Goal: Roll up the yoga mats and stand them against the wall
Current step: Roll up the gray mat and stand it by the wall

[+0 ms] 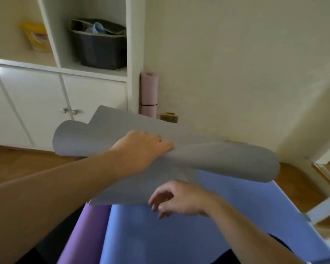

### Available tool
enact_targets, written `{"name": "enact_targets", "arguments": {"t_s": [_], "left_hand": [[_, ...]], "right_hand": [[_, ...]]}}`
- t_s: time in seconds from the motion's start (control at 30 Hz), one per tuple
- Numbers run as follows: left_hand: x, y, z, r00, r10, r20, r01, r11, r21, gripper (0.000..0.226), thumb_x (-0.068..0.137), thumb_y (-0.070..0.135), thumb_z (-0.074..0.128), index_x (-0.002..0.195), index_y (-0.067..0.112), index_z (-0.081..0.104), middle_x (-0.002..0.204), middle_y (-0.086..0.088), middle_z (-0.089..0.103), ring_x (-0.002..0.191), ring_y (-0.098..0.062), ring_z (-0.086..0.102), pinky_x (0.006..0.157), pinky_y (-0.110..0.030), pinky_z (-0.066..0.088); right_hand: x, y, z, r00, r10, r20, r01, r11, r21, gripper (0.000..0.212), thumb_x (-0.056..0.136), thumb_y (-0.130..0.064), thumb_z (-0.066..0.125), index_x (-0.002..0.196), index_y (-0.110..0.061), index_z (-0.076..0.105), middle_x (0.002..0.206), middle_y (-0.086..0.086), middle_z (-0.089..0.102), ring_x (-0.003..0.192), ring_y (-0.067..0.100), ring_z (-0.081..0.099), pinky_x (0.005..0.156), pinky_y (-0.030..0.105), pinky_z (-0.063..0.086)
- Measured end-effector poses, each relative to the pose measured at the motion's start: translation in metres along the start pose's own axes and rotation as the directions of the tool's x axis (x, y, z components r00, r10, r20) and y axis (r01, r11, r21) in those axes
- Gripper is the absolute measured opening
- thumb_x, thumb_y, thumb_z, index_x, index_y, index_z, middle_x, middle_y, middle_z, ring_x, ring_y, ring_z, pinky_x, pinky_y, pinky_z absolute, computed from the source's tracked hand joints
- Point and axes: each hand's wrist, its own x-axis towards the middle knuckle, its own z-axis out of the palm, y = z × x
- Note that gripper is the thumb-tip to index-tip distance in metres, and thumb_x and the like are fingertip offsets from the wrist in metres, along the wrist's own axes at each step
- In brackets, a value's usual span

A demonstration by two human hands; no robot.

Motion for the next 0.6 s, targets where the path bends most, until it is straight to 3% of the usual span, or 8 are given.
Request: {"name": "enact_targets", "arguments": {"t_s": [0.13,0.2,0.23,0.27,0.33,0.37,0.53,0.6], "left_hand": [[-0.012,0.005,0.05,0.993,-0.083,0.087,0.089,0.994,-0.061,0.058,0.095,0.015,0.06,0.145,0.023,0.03,0.126,-0.002,0.058,0.112,-0.028,0.063,0.08,-0.04,0.048],[-0.019,0.009,0.074,0.991,-0.071,0.114,0.077,0.996,-0.054,0.059,0.089,0.01,0.063,0.141,0.02,0.037,0.121,-0.004,0.061,0.107,-0.03,0.065,0.079,-0.041,0.052],[-0.022,0.011,0.088,0.991,-0.063,0.12,0.069,0.997,-0.045,0.063,0.082,0.008,0.067,0.139,0.018,0.042,0.116,-0.005,0.062,0.102,-0.03,0.066,0.074,-0.039,0.05],[-0.026,0.012,0.1,0.992,-0.049,0.119,0.053,0.998,-0.031,0.068,0.073,0.008,0.074,0.134,0.016,0.046,0.108,-0.006,0.064,0.092,-0.03,0.068,0.066,-0.037,0.045],[-0.03,0.009,0.119,0.995,-0.051,0.084,0.05,0.999,0.01,0.082,0.045,0.009,0.086,0.118,0.015,0.05,0.085,-0.005,0.062,0.067,-0.027,0.064,0.053,-0.034,0.037],[-0.029,0.006,0.125,0.996,-0.076,0.054,0.076,0.997,0.012,0.087,0.036,0.009,0.087,0.113,0.016,0.046,0.079,-0.005,0.06,0.061,-0.026,0.062,0.05,-0.033,0.037],[-0.029,-0.001,0.143,0.994,-0.093,0.058,0.094,0.995,-0.016,0.066,0.069,0.015,0.079,0.123,0.018,0.042,0.103,-0.004,0.063,0.086,-0.027,0.067,0.065,-0.037,0.044],[-0.034,-0.003,0.148,0.988,-0.128,0.088,0.14,0.981,-0.133,0.054,0.083,0.04,0.074,0.123,0.019,0.043,0.11,-0.003,0.063,0.093,-0.028,0.067,0.074,-0.039,0.052]], "right_hand": [[-0.045,-0.038,-0.031,0.878,-0.323,-0.353,0.351,0.936,0.015,0.024,0.094,0.01,0.058,0.093,-0.008,0.073,0.089,0.007,0.078,0.074,0.024,0.073,0.068,0.044,0.057],[-0.045,-0.035,-0.044,0.691,-0.436,-0.576,0.405,0.894,-0.191,0.018,0.092,-0.003,0.065,0.098,-0.019,0.07,0.093,-0.002,0.073,0.082,0.02,0.069,0.076,0.048,0.058],[-0.04,-0.028,-0.051,0.647,-0.481,-0.592,0.301,0.874,-0.381,0.021,0.09,-0.018,0.07,0.11,-0.024,0.066,0.106,-0.009,0.069,0.096,0.015,0.066,0.087,0.044,0.056],[-0.031,-0.02,-0.055,0.693,-0.475,-0.543,0.146,0.829,-0.54,0.041,0.089,-0.036,0.074,0.127,-0.028,0.059,0.123,-0.011,0.061,0.115,0.013,0.059,0.1,0.04,0.051],[-0.008,0.001,-0.054,0.882,-0.195,-0.429,-0.154,0.74,-0.655,0.087,0.082,-0.066,0.075,0.153,-0.029,0.038,0.148,-0.007,0.042,0.14,0.018,0.039,0.117,0.038,0.038],[0.005,0.014,-0.048,0.912,-0.071,-0.405,-0.241,0.707,-0.665,0.099,0.079,-0.075,0.073,0.156,-0.028,0.034,0.15,-0.005,0.039,0.142,0.021,0.037,0.117,0.039,0.036],[0.051,0.048,-0.028,0.898,-0.02,-0.44,-0.321,0.655,-0.684,0.067,0.082,-0.072,0.074,0.12,-0.023,0.048,0.124,0.002,0.048,0.119,0.027,0.046,0.092,0.038,0.04],[0.057,0.041,-0.03,0.9,-0.033,-0.435,-0.313,0.648,-0.695,0.06,0.083,-0.068,0.075,0.104,-0.022,0.044,0.117,0.003,0.051,0.114,0.027,0.049,0.084,0.037,0.037]]}}
